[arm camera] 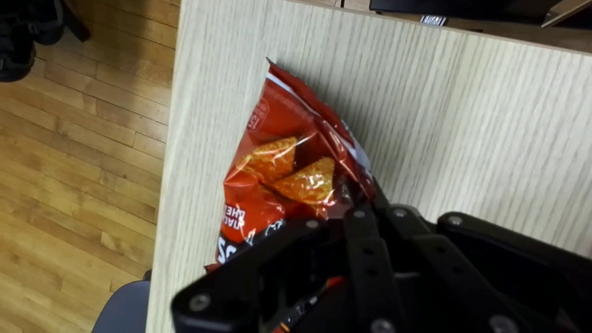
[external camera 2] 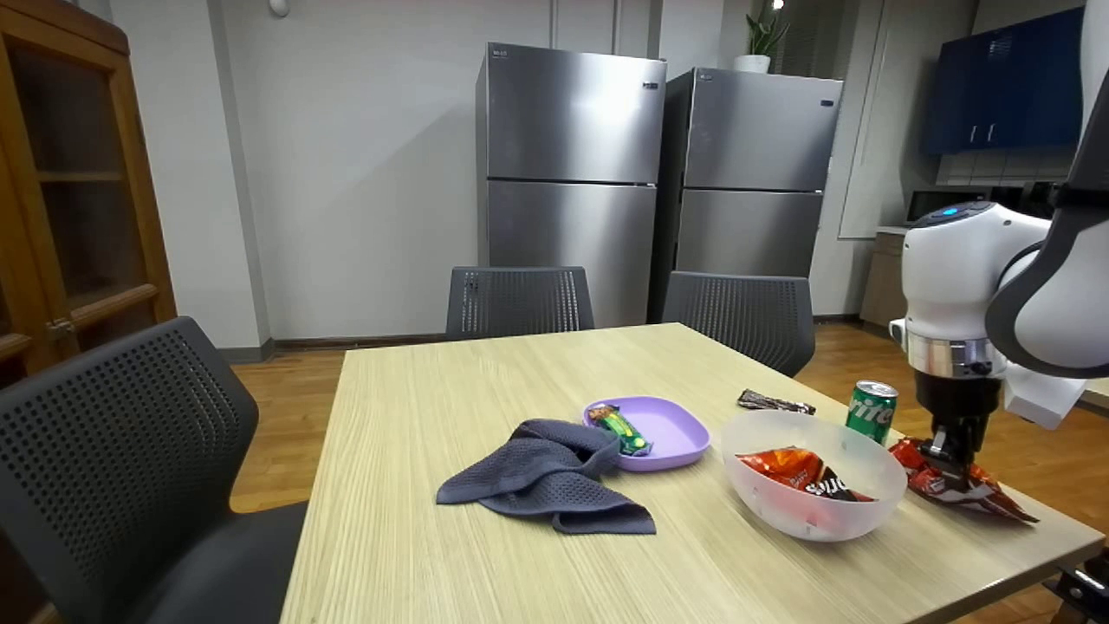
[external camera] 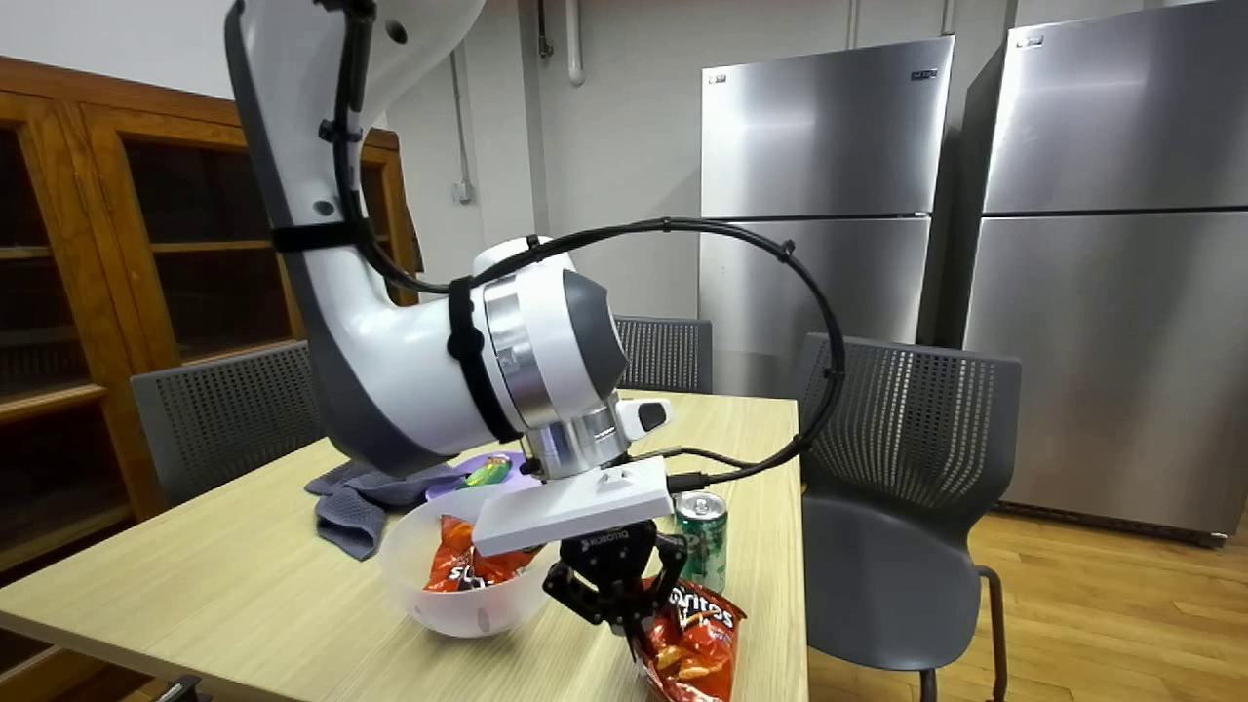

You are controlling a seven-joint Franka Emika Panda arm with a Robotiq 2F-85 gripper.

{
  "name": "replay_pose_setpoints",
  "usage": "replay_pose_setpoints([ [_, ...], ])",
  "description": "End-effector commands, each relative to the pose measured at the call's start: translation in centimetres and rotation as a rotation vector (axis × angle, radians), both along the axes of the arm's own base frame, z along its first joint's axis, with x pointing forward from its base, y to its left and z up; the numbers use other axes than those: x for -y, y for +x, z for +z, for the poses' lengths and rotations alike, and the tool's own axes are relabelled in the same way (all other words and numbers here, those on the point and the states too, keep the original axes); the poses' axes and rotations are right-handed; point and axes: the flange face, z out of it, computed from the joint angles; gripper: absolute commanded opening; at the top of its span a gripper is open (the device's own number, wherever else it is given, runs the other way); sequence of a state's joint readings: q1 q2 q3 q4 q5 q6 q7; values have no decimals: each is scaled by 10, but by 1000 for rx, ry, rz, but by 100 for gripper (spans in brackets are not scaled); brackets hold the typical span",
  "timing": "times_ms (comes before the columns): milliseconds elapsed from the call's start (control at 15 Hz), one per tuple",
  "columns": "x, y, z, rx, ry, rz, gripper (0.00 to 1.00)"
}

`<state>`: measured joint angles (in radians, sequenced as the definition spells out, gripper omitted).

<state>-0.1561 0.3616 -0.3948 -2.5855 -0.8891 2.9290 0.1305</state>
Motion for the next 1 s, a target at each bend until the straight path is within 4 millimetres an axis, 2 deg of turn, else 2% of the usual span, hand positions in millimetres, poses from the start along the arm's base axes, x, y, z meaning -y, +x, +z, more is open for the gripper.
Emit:
replay_pose_setpoints([
  [0, 2, -10, 30, 26, 1, 5, 1],
  [600, 11, -26, 87, 126, 13, 50, 1],
  [933, -3, -25, 115, 186, 16, 115, 1],
])
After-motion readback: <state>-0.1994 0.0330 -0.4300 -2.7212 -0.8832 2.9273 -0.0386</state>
